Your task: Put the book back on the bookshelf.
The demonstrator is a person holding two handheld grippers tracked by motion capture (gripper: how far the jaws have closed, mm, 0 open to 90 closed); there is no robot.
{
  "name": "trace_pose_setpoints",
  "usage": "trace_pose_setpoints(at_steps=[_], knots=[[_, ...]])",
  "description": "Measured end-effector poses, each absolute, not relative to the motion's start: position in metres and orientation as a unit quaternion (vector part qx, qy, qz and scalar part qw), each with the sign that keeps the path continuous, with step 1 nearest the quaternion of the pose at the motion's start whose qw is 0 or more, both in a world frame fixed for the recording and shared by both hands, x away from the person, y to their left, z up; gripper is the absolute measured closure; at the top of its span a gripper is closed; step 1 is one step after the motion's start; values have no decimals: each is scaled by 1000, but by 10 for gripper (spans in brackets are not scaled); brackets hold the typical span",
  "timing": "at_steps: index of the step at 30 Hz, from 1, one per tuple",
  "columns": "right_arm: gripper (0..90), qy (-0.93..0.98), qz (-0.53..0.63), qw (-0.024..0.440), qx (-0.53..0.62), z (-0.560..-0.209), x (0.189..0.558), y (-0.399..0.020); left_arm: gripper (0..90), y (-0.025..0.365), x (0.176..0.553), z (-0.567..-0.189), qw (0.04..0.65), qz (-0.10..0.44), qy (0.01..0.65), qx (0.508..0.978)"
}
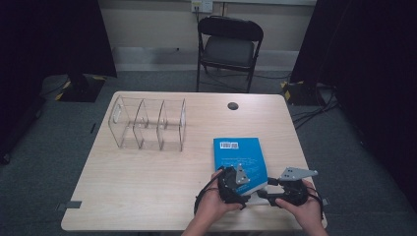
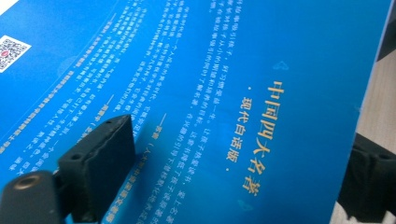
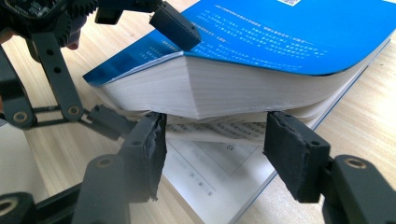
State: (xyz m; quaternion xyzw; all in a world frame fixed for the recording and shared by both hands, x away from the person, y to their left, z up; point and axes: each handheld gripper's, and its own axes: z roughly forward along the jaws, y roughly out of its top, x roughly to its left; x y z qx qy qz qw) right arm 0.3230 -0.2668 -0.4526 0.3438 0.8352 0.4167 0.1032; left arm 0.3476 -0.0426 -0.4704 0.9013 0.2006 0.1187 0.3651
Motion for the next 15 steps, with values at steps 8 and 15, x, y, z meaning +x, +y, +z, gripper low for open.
trace_pose_setpoints(at_steps=[8,15], knots=[[394,828,421,93,358,-453,323,-267,110,-42,347,-471,364,124,199,901],[397,829,418,96,358,-451,323,-265,131,-42,347,-470,369,120,208,898]])
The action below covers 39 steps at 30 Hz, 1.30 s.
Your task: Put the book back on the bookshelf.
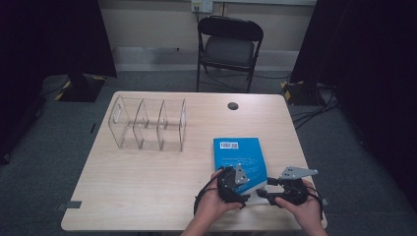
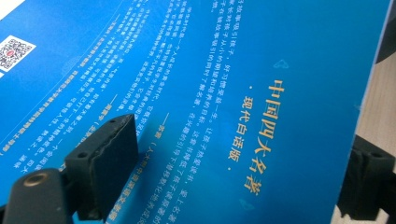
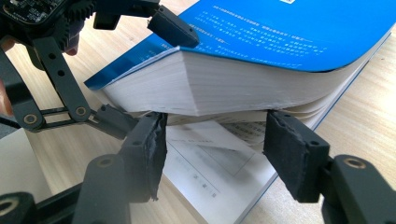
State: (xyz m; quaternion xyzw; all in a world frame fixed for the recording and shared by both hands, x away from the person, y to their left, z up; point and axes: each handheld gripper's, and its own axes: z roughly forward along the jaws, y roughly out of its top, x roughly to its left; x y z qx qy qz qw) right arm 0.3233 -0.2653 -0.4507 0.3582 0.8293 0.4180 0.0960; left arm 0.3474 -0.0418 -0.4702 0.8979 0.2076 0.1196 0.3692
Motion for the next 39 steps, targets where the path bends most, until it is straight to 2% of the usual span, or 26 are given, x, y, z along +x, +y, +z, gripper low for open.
trace_pose_setpoints(at_steps=[8,18,29,39], knots=[[400,829,417,97,360,-450,323,-266,172,-42,348,-466,356,118,204,904],[370,815,436,80,374,-456,324,-271,346,-39,345,-464,373,109,169,906],[345,810,425,81,395,-470,324,-281,394,-39,345,-461,368,100,171,908],[342,812,418,87,398,-478,324,-283,493,-40,345,-455,361,87,161,914]])
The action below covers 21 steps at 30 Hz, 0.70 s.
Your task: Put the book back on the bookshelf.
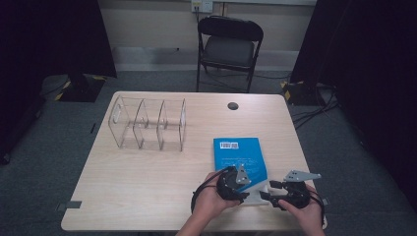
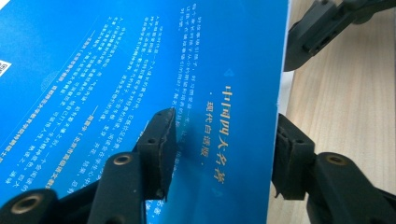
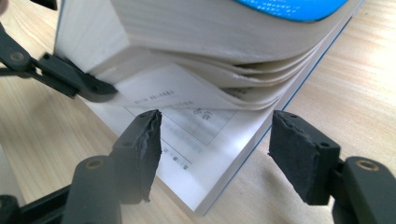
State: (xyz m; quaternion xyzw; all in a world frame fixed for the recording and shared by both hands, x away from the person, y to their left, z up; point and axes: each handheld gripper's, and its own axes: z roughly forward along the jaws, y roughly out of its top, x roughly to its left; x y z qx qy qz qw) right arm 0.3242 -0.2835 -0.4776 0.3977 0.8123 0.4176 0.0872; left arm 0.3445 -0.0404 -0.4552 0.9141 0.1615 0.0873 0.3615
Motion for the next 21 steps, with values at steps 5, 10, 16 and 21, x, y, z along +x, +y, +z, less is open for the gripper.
trace_pose_setpoints(at_steps=[5,10,16,21], knots=[[341,814,415,91,396,-481,323,-284,561,-40,344,-451,353,84,160,918],[343,816,410,94,396,-484,326,-280,582,-40,344,-449,355,75,168,917],[368,823,400,116,388,-485,330,-268,564,-37,345,-451,368,57,176,911],[378,819,413,127,378,-480,330,-268,467,-39,342,-452,366,51,176,912]])
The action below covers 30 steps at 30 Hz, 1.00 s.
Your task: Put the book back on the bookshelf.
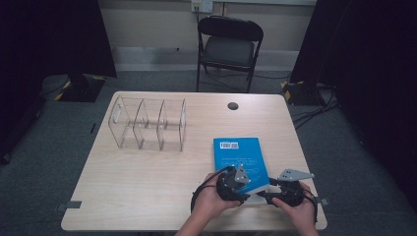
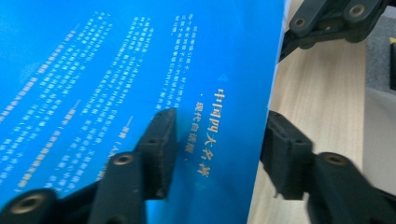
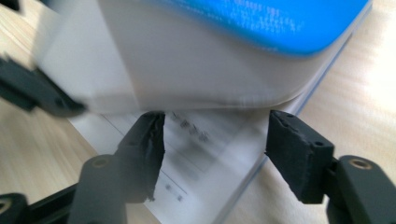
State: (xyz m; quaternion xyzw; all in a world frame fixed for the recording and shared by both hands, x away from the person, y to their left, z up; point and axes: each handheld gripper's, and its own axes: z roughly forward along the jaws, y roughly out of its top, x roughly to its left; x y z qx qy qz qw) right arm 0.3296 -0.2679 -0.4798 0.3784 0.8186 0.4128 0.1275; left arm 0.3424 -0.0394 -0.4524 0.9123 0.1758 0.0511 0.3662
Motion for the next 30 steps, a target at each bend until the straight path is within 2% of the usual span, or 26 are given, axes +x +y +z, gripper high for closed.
trace_pose_setpoints(at_steps=[2,5,7,14,20,30], knots=[[389,825,401,133,374,-481,328,-267,440,-38,343,-454,371,47,173,911],[462,824,409,143,366,-480,323,-265,358,-37,341,-458,375,54,171,909],[462,824,407,148,366,-479,322,-265,349,-37,340,-458,376,57,168,910],[463,822,415,155,359,-470,316,-264,231,-42,337,-458,354,79,164,917],[462,819,423,144,359,-468,313,-265,191,-49,336,-463,363,96,173,911],[462,815,432,131,364,-466,312,-266,194,-57,337,-467,346,139,165,913]])
